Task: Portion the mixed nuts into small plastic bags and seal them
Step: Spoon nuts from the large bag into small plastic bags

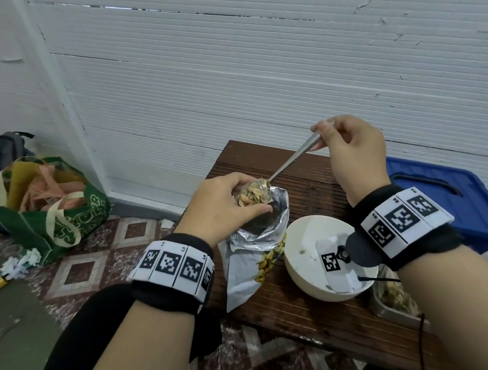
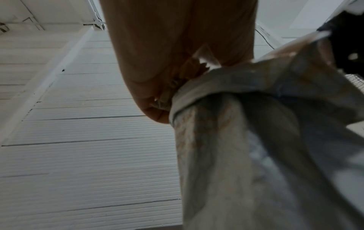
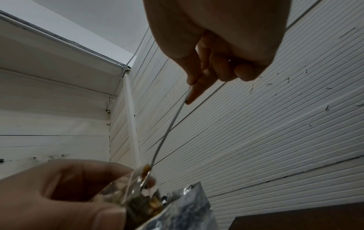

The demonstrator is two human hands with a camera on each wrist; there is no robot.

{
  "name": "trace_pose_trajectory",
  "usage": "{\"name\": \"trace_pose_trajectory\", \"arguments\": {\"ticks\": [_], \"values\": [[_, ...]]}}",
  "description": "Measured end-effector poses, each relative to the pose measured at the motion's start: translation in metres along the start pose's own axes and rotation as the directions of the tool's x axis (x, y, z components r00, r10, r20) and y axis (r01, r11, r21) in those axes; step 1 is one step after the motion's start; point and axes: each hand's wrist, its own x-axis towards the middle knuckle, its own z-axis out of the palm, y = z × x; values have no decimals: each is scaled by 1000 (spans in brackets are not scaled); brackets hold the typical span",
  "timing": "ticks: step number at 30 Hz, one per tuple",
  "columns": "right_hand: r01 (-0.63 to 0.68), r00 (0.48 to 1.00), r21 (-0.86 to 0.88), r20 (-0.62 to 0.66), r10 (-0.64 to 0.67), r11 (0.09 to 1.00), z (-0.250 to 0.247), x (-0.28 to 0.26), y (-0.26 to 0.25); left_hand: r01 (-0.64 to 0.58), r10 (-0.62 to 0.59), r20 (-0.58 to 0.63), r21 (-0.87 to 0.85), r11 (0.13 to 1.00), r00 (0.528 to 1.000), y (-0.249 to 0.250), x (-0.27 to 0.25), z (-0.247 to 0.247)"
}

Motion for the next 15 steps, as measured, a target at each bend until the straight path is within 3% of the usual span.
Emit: {"name": "trace_pose_trajectory", "arguments": {"ticks": [7, 15], "values": [[173, 983, 115, -77, -165, 978, -11, -1, -10, 30, -40, -90, -119, 992, 995, -1, -1, 4], [119, 963, 59, -251, -100, 991, -27, 7, -5, 18, -35, -102, -162, 987, 994, -3, -2, 0]]}}
